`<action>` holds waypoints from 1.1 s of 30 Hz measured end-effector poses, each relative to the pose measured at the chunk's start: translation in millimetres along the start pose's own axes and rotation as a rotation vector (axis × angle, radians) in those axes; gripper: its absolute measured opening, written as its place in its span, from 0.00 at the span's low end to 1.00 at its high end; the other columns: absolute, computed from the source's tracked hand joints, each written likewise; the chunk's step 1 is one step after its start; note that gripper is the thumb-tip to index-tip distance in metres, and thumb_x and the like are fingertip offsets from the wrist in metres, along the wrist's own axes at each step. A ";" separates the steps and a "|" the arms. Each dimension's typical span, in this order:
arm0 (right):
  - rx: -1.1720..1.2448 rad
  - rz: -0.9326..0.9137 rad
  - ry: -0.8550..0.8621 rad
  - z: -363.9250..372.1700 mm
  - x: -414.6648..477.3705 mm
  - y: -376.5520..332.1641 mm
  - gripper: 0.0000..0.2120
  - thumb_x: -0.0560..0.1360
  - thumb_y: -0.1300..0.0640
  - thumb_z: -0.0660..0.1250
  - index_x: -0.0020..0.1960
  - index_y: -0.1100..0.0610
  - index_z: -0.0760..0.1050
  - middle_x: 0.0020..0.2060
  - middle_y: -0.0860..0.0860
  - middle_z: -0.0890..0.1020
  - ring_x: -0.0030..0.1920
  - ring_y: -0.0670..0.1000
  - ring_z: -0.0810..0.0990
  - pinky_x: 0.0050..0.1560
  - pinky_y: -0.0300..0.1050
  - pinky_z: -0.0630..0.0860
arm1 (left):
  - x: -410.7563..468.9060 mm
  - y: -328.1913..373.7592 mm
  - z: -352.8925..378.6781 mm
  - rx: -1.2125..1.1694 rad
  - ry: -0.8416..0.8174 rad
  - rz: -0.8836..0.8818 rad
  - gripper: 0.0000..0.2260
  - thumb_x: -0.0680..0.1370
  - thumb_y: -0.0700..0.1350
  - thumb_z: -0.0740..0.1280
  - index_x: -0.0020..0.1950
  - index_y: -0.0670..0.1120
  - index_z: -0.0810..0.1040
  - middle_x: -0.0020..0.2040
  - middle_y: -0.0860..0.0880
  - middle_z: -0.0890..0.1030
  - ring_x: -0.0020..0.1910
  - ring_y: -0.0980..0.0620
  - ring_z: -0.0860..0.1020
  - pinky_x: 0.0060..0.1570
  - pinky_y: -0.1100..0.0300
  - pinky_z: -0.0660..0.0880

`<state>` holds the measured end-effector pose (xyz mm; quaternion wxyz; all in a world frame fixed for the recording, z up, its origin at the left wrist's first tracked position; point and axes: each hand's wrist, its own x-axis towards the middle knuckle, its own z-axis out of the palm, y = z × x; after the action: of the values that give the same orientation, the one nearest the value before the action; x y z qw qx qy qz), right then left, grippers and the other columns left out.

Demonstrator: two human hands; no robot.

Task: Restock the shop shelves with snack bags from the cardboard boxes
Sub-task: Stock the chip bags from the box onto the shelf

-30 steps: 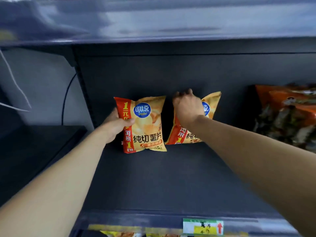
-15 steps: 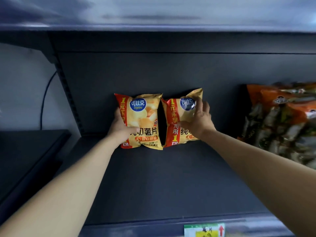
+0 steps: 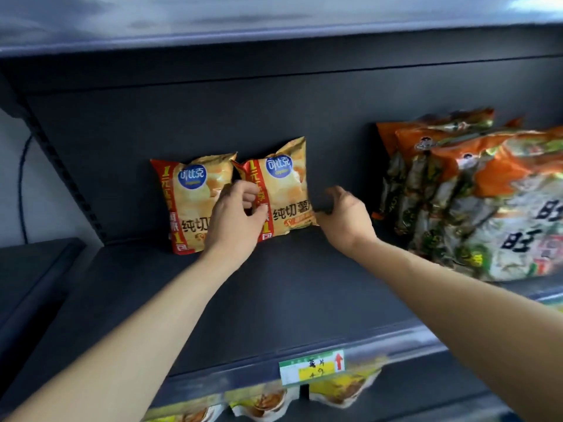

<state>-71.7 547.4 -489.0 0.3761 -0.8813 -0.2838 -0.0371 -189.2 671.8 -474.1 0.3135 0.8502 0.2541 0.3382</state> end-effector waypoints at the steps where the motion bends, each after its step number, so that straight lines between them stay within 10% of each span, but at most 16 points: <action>1: -0.018 0.001 0.006 -11.1 -6.8 7.4 0.19 0.75 0.59 0.64 0.65 0.59 0.71 0.61 0.57 0.77 0.60 0.58 0.75 0.57 0.47 0.74 | -8.8 16.5 10.7 -0.015 -0.053 0.067 0.09 0.76 0.41 0.68 0.56 0.48 0.75 0.52 0.54 0.74 0.50 0.56 0.74 0.51 0.65 0.71; 16: -0.550 0.184 0.552 -363.2 -140.4 166.8 0.07 0.71 0.61 0.64 0.47 0.60 0.79 0.41 0.57 0.81 0.46 0.62 0.79 0.46 0.54 0.73 | -127.8 376.2 175.7 -0.429 -0.615 0.775 0.08 0.73 0.36 0.68 0.50 0.45 0.80 0.47 0.52 0.77 0.47 0.59 0.74 0.49 0.72 0.69; 20: -0.625 0.515 0.404 -467.2 -171.4 209.6 0.11 0.73 0.59 0.61 0.54 0.58 0.77 0.52 0.57 0.80 0.55 0.61 0.75 0.54 0.52 0.71 | -156.1 467.9 212.1 -0.442 -0.861 0.653 0.07 0.74 0.37 0.68 0.51 0.45 0.79 0.48 0.51 0.76 0.47 0.54 0.76 0.49 0.67 0.71; 25: -0.505 0.875 0.058 -545.5 -204.8 253.5 0.12 0.73 0.60 0.63 0.55 0.55 0.77 0.50 0.55 0.80 0.50 0.56 0.78 0.41 0.40 0.68 | -172.9 537.6 258.3 -0.062 -1.256 0.497 0.11 0.74 0.41 0.68 0.57 0.45 0.77 0.52 0.48 0.78 0.52 0.48 0.76 0.49 0.59 0.71; 33: -0.322 1.006 -0.322 -581.1 -221.5 283.7 0.12 0.76 0.59 0.64 0.60 0.55 0.75 0.48 0.50 0.78 0.47 0.51 0.78 0.39 0.37 0.73 | -184.2 562.7 314.9 0.269 -1.433 0.269 0.18 0.76 0.43 0.68 0.65 0.44 0.72 0.63 0.44 0.75 0.59 0.45 0.74 0.56 0.54 0.72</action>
<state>-21.0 -112.4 -317.6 0.1599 -0.9491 0.1277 0.2394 47.5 60.0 -334.9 0.2514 0.9173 -0.0802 -0.2982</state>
